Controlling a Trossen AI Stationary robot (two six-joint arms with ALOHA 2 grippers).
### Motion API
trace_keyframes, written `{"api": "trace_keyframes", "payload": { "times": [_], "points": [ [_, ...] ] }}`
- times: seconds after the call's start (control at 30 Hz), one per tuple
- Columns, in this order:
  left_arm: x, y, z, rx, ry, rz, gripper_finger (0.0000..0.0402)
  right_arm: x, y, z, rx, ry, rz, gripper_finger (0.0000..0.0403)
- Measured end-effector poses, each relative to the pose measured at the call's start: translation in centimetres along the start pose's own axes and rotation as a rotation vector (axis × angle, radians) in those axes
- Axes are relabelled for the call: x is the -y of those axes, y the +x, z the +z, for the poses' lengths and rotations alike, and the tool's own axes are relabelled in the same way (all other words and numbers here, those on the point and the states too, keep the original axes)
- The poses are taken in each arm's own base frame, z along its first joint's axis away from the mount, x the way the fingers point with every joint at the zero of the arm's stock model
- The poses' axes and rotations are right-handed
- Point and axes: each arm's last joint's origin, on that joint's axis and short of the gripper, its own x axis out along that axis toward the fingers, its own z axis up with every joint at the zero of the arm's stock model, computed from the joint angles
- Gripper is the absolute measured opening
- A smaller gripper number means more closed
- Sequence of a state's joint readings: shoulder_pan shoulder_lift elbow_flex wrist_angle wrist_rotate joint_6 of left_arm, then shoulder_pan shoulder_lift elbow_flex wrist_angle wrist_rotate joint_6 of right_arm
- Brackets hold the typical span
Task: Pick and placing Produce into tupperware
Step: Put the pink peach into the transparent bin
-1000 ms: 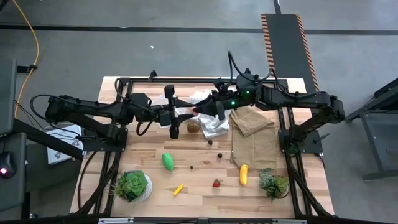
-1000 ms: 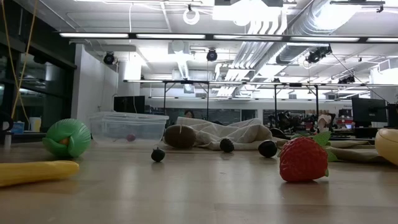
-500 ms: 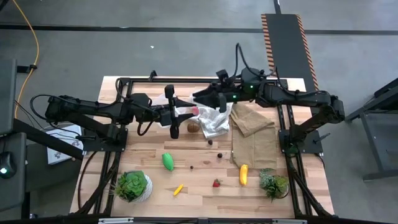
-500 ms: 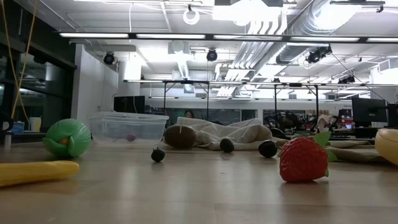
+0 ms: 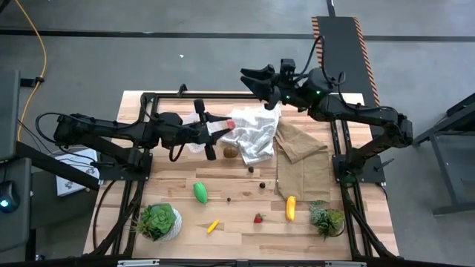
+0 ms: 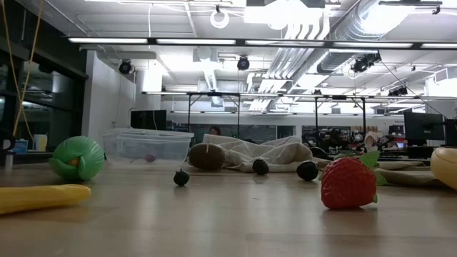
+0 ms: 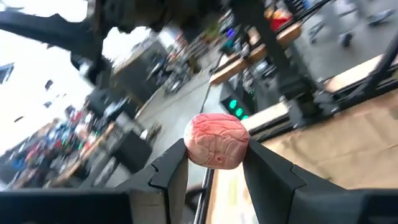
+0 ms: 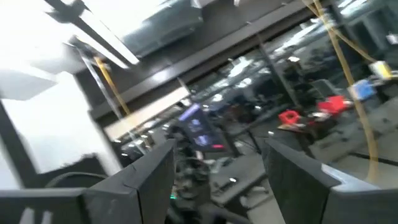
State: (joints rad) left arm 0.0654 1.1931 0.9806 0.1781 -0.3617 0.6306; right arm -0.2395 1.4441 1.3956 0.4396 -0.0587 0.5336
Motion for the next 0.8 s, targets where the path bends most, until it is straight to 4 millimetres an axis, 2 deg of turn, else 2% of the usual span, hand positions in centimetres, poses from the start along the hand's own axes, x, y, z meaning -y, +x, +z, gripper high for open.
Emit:
{"api": "trace_keyframes", "payload": {
  "times": [0.17,0.4,0.57,0.8],
  "points": [
    [-0.2,-0.1,-0.8,-0.162,-0.009,0.145,0.0133,0.8,0.0,-0.3,-0.052,-0.006,-0.05,0.0229],
    [-0.7,-0.2,-2.5,-0.355,-0.065,0.257,0.0133,1.0,-0.1,-0.6,-0.081,-0.017,-0.064,0.0229],
    [-2.5,-0.8,-4.7,-0.467,-0.218,0.281,0.0133,1.0,-0.1,-0.7,-0.086,-0.017,-0.067,0.0229],
    [-5.1,-2.1,-8.3,-0.641,-0.412,0.219,0.0133,1.1,-0.1,-0.8,-0.104,-0.016,-0.075,0.0229]
  ]
}}
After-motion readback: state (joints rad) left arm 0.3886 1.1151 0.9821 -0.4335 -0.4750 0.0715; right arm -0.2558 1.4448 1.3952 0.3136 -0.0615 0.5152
